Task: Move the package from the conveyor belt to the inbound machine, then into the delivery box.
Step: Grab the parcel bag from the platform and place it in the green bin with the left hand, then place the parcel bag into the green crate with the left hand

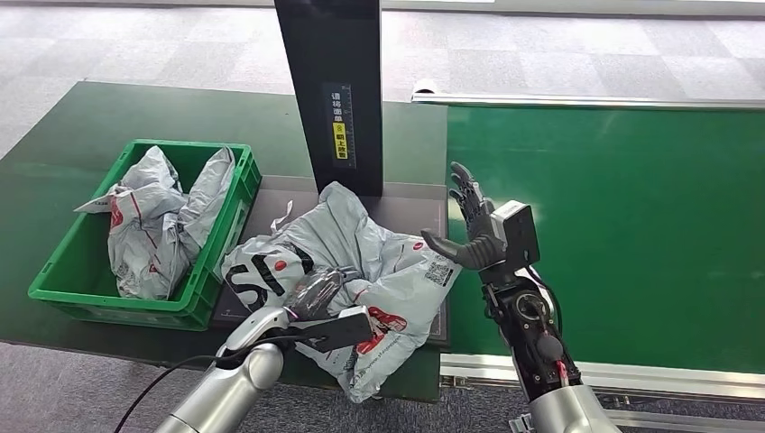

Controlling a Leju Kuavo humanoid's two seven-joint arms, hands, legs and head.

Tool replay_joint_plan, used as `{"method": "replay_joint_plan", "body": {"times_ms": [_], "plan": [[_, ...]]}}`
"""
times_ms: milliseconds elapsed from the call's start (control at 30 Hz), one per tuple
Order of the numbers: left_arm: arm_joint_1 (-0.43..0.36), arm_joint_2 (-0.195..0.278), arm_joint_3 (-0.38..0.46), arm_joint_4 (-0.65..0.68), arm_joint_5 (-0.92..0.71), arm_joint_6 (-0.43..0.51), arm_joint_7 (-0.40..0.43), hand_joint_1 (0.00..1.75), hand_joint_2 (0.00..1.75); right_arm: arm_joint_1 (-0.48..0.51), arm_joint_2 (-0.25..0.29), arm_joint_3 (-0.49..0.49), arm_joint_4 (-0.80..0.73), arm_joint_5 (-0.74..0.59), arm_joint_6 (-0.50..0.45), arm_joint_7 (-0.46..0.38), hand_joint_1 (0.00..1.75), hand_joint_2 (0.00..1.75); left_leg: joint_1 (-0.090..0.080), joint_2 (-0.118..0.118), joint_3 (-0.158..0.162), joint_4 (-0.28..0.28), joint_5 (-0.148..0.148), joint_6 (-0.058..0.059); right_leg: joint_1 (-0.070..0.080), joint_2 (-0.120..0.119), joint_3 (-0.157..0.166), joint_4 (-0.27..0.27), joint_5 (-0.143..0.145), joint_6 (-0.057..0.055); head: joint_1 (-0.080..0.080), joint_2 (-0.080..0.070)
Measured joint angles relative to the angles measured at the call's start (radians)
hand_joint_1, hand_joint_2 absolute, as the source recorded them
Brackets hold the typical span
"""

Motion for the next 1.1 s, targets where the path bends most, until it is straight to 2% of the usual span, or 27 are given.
{"method": "replay_joint_plan", "body": {"times_ms": [100,400,633,733,867,967,1100], "plan": [[0.018,-0.003,0.028,-0.037,0.053,0.081,-0.033,1.75,1.75,0.0,0.008,0.008,0.001,-0.002,0.007,0.007,0.0,1.75,0.0,0.0,-0.001,0.0,0.0,0.0,0.0,0.0,-0.002,0.0,0.0,0.0,0.0,0.0],[0.092,-0.026,0.111,-0.259,0.189,0.425,-0.153,1.75,1.75,-0.004,0.016,0.012,0.017,0.0,0.001,-0.026,0.0,1.75,0.0,0.0,-0.003,0.0,0.0,0.0,0.0,0.0,-0.004,0.0,0.0,0.0,0.0,0.0],[0.175,-0.039,0.122,-0.48,0.177,0.592,-0.272,1.75,1.75,-0.004,0.017,0.012,0.022,-0.005,0.0,-0.037,0.0,1.75,0.0,0.0,-0.004,0.0,-0.001,0.0,0.0,0.0,-0.004,0.0,0.0,0.0,0.0,0.0],[0.215,-0.071,0.151,-0.577,0.1,0.618,-0.346,1.75,1.75,-0.003,0.017,0.012,0.027,-0.014,-0.002,-0.043,0.0,1.75,0.0,0.0,-0.004,0.0,-0.001,0.0,0.0,0.0,-0.004,0.0,0.0,0.0,0.0,0.0],[0.247,-0.129,0.217,-0.698,-0.027,0.621,-0.364,1.75,1.75,-0.003,0.018,0.012,0.037,-0.016,-0.007,-0.054,0.0,1.75,0.0,0.0,-0.004,0.0,-0.001,0.0,0.0,0.0,-0.004,0.0,0.0,0.0,0.0,0.0],[0.242,-0.184,0.324,-0.75,-0.141,0.622,-0.366,1.75,1.75,-0.002,0.022,0.012,0.045,-0.012,-0.012,-0.062,0.0,1.75,0.0,0.0,-0.004,0.0,-0.001,0.0,0.0,0.0,-0.004,0.0,0.0,0.0,0.0,0.0],[0.188,-0.233,0.501,-0.752,-0.199,0.623,-0.356,1.75,1.75,0.002,0.03,0.012,0.047,-0.004,-0.016,-0.062,0.0,1.75,0.0,0.0,-0.003,0.0,0.0,0.0,0.0,0.0,-0.004,0.0,0.0,0.0,0.0,0.0]]}}
